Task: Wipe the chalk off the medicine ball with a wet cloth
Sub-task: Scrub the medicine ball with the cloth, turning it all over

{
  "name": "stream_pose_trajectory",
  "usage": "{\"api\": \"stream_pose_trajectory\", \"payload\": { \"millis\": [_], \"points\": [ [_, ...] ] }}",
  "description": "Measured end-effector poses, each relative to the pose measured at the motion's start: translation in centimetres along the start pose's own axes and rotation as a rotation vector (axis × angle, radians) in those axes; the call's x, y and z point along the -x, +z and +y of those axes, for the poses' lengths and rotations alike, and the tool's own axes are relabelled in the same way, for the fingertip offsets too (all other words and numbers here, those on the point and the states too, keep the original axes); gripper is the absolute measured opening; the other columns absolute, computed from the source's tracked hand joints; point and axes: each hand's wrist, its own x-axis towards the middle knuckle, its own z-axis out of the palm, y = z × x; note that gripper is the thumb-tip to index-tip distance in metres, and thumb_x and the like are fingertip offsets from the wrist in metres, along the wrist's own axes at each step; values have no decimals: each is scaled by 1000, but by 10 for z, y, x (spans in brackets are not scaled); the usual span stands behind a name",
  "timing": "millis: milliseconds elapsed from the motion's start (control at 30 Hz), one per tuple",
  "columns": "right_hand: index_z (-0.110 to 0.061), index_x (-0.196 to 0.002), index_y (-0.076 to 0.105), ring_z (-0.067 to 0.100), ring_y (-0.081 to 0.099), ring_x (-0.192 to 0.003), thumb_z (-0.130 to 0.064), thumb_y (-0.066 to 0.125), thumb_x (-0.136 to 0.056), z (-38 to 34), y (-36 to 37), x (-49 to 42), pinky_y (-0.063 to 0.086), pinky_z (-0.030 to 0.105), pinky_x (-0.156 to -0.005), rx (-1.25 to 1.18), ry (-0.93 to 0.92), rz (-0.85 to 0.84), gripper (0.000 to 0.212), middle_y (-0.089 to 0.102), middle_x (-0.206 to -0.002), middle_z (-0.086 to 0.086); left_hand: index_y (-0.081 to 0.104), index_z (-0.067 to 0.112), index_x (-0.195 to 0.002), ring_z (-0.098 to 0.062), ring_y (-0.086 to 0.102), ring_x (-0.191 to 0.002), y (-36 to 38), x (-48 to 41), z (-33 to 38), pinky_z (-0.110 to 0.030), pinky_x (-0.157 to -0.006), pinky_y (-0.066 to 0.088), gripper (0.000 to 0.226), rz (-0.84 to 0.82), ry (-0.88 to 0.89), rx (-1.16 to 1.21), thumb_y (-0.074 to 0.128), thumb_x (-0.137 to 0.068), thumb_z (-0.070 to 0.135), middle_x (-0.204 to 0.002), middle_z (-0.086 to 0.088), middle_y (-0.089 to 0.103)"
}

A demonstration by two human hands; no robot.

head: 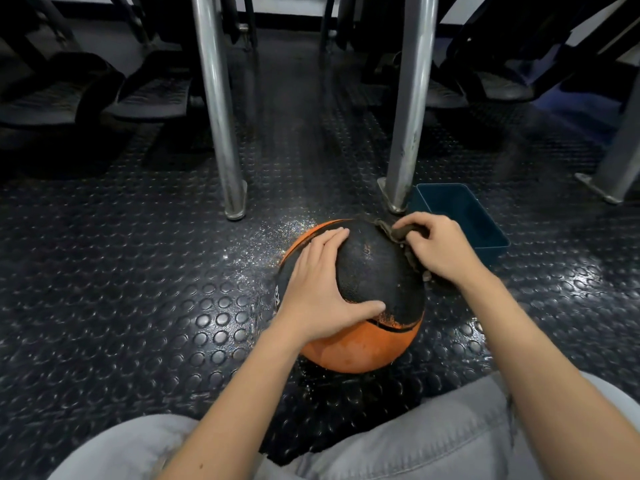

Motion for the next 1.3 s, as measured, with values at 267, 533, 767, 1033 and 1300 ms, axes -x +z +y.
{"api": "stream_pose_trajectory", "payload": {
  "millis": [267,533,767,1033,1300],
  "points": [
    [-23,-81,73,15,41,-77,-22,41,-74,-52,17,34,36,22,-70,44,-527,-32,33,64,-86,-11,29,21,-143,2,19,-127,-5,3,-11,-26,-113,18,120,74,-195,71,56,-39,76,-136,11,25],
    [-26,-86,66,18,56,-83,-5,50,-86,-4,3,3,42,28,-77,43,22,34,26,69,-95,2,28,24,-143,10,17,-119,-4,2,-2,-20,-109,13,114,-1,-144,77,74,-47,67,-128,21,19],
    [-23,-77,72,15,42,-73,-21,40,-73,-56,11,39,39,25,-65,52,-530,-38,33,64,-81,-14,29,21,-142,2,20,-126,-3,2,-4,-21,-111,15,119,28,-145,49,64,-40,72,-127,19,21],
    [-27,-84,70,26,56,-95,-4,52,-83,-14,4,4,45,39,-88,33,-69,89,29,67,-95,-6,27,23,-144,12,15,-117,-4,1,-1,-24,-113,14,111,-22,-126,72,81,-53,59,-132,18,21],
    [-26,-75,73,16,52,-80,-10,49,-74,-40,10,19,42,28,-79,-96,-339,13,29,63,-80,-18,31,26,-142,4,21,-125,-5,5,-7,-31,-114,20,117,36,-202,115,61,-39,74,-126,19,25]
  ]
}}
